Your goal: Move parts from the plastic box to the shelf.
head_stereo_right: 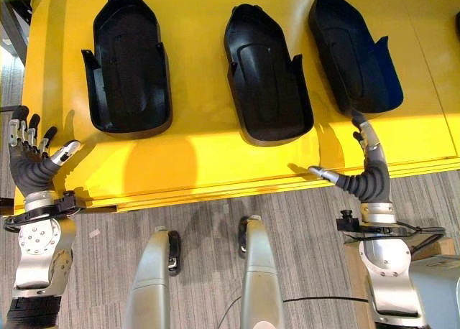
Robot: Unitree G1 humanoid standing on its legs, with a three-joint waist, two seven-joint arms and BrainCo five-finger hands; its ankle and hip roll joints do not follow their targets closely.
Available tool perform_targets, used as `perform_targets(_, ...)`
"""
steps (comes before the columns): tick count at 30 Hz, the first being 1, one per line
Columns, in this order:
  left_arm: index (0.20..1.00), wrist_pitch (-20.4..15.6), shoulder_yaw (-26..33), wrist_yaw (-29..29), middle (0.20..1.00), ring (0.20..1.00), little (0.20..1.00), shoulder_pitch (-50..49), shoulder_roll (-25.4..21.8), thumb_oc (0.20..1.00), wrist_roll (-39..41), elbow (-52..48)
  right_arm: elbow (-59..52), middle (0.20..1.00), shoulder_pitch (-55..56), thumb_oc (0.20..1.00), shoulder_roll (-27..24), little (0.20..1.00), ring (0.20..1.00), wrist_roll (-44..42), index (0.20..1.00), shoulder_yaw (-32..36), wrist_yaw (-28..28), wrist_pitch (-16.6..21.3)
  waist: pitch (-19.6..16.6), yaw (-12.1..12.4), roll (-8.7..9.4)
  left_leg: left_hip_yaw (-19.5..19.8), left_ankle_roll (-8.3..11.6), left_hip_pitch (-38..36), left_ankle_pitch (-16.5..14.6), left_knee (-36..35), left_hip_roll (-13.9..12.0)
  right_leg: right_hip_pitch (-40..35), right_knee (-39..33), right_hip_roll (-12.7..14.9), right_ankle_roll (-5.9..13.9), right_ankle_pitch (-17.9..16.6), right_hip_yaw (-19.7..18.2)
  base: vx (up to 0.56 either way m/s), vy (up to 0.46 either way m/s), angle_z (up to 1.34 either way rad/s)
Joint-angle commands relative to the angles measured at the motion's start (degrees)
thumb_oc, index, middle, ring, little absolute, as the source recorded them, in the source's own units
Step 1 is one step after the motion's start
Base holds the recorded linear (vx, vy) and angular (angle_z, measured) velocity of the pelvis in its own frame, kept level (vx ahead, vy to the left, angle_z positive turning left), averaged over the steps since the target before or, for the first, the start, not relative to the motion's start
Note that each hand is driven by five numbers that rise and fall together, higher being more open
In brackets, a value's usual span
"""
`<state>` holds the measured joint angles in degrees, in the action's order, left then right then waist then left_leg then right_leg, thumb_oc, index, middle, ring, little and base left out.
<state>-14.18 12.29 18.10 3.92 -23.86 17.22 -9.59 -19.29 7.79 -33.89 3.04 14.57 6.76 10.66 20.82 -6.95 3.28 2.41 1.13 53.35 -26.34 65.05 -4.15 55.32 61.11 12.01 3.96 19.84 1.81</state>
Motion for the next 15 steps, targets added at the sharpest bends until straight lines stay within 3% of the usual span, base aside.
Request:
perform_targets(1,1.000,0.82,-0.81,-2.06,1.000,1.000,1.000,-2.59,0.07,1.000,-1.55,-0.68,-3.86,1.000,-0.44,1.000,-2.83,1.000,1.000,8.68,1.000,5.13,0.86,0.89,-0.34,-0.82,0.63,2.19,0.88,0.66,0.49,-1.44,-3.00,-3.45,-2.54,-0.58,0.78,0.72,-0.95,0.00,0.000,0.00)
perform_targets(7,1.000,1.23,-0.84,-3.35,1.000,1.000,1.000,-3.29,-0.75,1.000,-2.86,-1.05,-2.89,1.000,3.07,1.000,-9.56,1.000,1.000,20.05,1.000,8.72,0.36,0.08,-1.10,-0.96,0.81,2.16,1.02,0.85,0.52,-1.75,-3.23,-3.28,-3.07,-0.77,1.01,0.49,-0.83,0.00,0.006,-0.03)
perform_targets(15,1.000,2.07,-1.64,-5.63,1.000,1.000,1.000,-1.99,-1.69,1.000,-4.80,-1.75,-4.20,1.000,2.54,1.000,-16.65,1.000,1.000,22.47,1.000,7.95,-5.75,1.59,-1.55,-0.74,1.06,2.24,1.18,0.53,0.80,-2.78,-3.34,-3.62,-4.22,-0.99,1.17,0.08,-0.64,0.00,0.000,-0.01)
